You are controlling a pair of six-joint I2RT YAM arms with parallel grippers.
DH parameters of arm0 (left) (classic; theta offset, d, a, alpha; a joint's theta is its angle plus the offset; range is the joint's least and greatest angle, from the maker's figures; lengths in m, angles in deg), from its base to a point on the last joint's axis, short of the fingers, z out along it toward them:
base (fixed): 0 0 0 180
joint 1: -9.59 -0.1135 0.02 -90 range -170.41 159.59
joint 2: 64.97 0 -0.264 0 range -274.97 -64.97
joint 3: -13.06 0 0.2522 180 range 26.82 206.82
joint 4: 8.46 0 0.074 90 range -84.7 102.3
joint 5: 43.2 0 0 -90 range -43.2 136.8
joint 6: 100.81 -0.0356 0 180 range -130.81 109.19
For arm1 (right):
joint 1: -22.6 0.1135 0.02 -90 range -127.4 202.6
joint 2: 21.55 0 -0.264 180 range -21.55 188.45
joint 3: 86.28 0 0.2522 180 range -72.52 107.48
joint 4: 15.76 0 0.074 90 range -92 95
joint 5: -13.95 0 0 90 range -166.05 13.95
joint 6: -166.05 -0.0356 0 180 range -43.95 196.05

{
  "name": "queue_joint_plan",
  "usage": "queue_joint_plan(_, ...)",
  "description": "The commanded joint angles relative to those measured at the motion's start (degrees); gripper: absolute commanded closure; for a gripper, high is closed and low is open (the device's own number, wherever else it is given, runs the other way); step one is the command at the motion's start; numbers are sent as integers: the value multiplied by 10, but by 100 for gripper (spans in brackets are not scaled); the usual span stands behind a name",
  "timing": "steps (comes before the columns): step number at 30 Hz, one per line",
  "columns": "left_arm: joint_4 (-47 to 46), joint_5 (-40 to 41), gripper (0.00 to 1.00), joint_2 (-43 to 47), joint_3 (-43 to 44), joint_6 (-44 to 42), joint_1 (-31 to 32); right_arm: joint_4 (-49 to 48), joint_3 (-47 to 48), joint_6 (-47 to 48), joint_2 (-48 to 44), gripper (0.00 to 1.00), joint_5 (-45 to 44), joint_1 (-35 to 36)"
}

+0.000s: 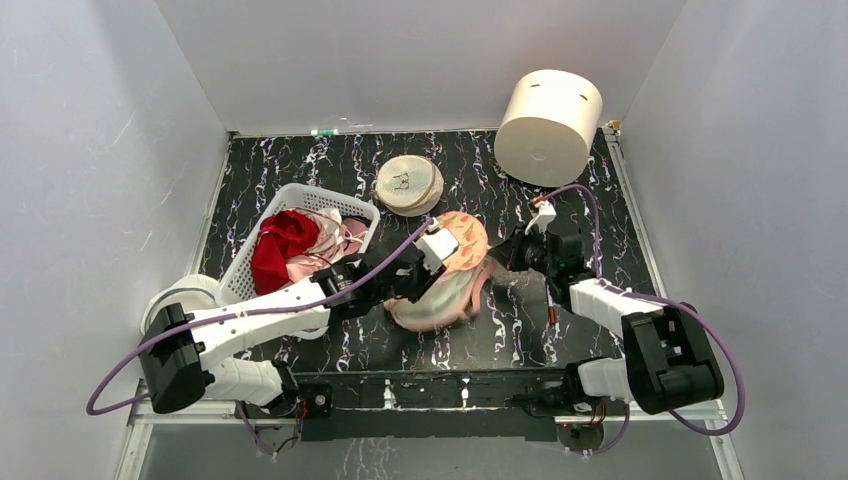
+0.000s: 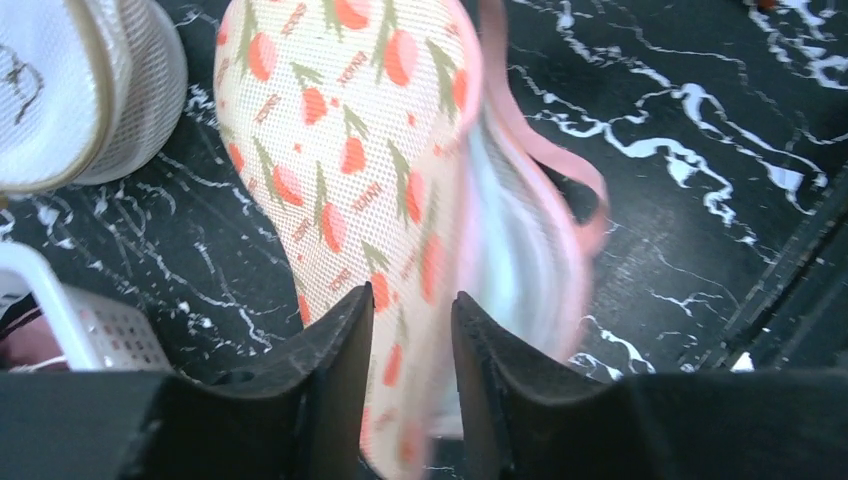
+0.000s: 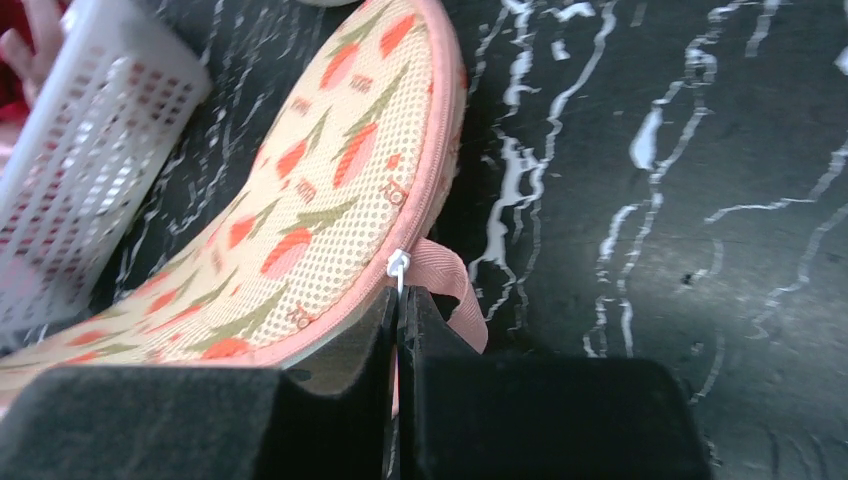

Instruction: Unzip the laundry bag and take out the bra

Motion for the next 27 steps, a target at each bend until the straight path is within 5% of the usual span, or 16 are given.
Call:
queue_joint_plan(1,-14,63,60,1,-11,4,3,-39,5,12,-28,100,120,-1)
queue_joint_plan(6,-74,-10,28,40,-42,2,3,-17,-12,12,-58,100,172,-1)
queue_joint_plan(12,-80,-89,15,-42,24,49,3,-12,-28,-4,-91,100,220,0)
queue_joint_plan(16,-86,-60,14,-130,79,82,6,-23,-41,-15,-114,100,227,1)
queue_joint_plan(27,-78,-20,37,-236,144,80,6,-36,-45,-32,-139,100,222,2)
